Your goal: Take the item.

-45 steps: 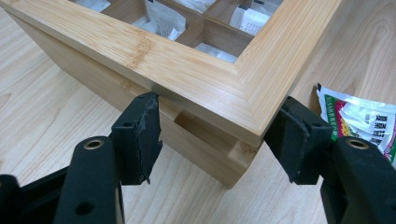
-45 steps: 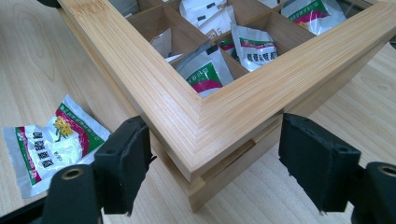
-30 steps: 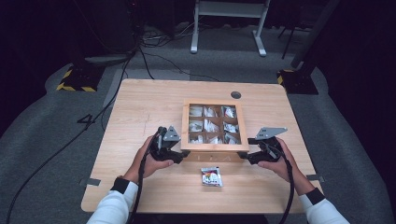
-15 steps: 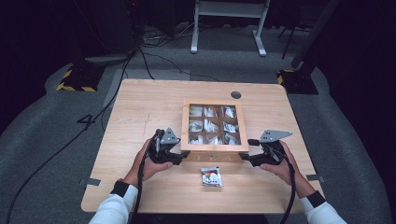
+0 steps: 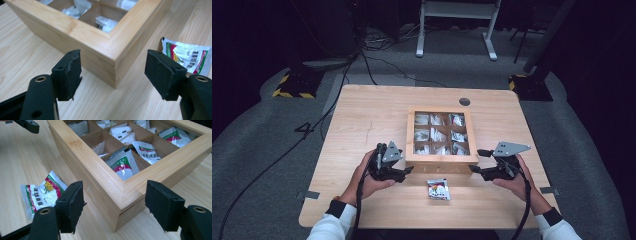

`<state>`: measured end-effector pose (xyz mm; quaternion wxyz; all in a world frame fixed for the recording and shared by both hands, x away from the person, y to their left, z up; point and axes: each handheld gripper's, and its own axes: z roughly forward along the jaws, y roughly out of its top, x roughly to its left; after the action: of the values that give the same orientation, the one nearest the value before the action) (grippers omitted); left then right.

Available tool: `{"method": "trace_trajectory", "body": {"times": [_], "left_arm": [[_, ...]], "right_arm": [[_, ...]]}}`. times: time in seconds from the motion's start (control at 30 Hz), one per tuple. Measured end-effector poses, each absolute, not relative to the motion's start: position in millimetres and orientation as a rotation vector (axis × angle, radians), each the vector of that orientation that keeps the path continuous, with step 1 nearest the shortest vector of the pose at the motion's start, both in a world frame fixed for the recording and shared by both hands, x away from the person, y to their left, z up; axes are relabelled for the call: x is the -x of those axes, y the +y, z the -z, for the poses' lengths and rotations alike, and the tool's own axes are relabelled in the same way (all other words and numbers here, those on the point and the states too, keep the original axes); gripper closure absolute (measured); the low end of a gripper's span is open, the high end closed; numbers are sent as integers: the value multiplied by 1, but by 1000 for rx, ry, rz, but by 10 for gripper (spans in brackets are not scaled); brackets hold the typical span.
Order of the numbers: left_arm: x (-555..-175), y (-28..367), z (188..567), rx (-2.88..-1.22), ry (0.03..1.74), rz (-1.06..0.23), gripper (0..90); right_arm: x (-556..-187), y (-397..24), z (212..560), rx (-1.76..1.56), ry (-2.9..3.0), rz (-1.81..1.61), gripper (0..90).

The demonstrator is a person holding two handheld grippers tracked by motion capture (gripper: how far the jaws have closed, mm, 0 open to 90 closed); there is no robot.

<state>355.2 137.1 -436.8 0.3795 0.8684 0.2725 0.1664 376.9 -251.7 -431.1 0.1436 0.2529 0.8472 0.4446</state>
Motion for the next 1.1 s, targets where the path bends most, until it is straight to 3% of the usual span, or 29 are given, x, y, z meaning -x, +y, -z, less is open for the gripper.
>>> {"method": "trace_trajectory", "body": {"times": [0.4, 1.1], "left_arm": [[-332, 165, 453, -2254, 747, -446, 203], [-308, 196, 489, -2312, 787, -407, 199]], "right_arm": [[-360, -252, 432, -696, 2450, -1298, 311], [-354, -263, 451, -725, 2487, -1245, 296]]}}
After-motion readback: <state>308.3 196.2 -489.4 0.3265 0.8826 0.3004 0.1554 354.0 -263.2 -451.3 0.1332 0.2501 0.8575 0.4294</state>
